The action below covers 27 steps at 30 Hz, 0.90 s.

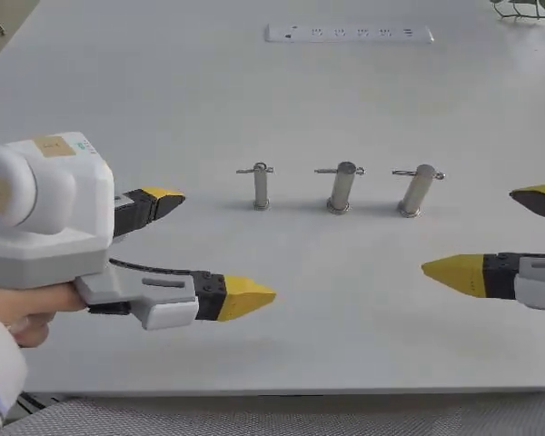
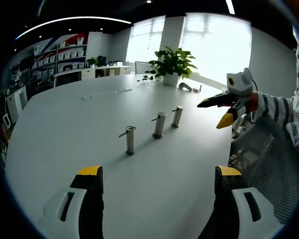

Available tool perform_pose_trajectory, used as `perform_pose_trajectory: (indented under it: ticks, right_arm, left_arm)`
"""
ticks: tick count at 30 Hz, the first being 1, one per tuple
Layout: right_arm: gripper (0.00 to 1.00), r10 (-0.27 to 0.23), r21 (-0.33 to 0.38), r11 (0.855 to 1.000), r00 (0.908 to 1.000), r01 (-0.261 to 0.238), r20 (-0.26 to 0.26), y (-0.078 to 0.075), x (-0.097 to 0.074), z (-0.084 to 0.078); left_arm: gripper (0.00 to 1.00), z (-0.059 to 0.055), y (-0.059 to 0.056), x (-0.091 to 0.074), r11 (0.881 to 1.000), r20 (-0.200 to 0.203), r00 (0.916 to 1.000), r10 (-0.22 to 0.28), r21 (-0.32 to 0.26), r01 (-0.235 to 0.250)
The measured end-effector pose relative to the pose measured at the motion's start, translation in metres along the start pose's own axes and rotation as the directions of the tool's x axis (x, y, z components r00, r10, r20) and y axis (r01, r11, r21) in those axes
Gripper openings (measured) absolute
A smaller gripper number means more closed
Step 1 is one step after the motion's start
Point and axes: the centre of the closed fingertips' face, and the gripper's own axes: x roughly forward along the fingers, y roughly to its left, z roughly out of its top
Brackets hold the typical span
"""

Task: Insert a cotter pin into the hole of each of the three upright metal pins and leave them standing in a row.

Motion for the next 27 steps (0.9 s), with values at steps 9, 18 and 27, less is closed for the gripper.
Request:
perform_pose_trajectory:
  ticks: [9,18,27]
  right_arm:
    - [0.96,0.012,0.014,1.000,0.9995,-0.012,-0.028,0.006,0.002,-0.004]
    - [0.96,0.031,0.024,0.999,0.9982,-0.029,-0.051,0.015,0.003,-0.007]
    - [0.95,0.005,0.053,0.999,0.9992,-0.003,-0.039,0.009,-0.001,-0.005]
  left_arm:
    - [0.92,-0.003,0.006,-0.002,0.999,0.004,0.9996,0.027,-0.027,-0.027]
    - [0.92,-0.012,0.007,-0.003,0.998,-0.026,0.9988,0.041,-0.039,-0.042]
    - [0.92,-0.016,0.004,-0.007,0.998,-0.071,0.9960,0.054,-0.022,-0.056]
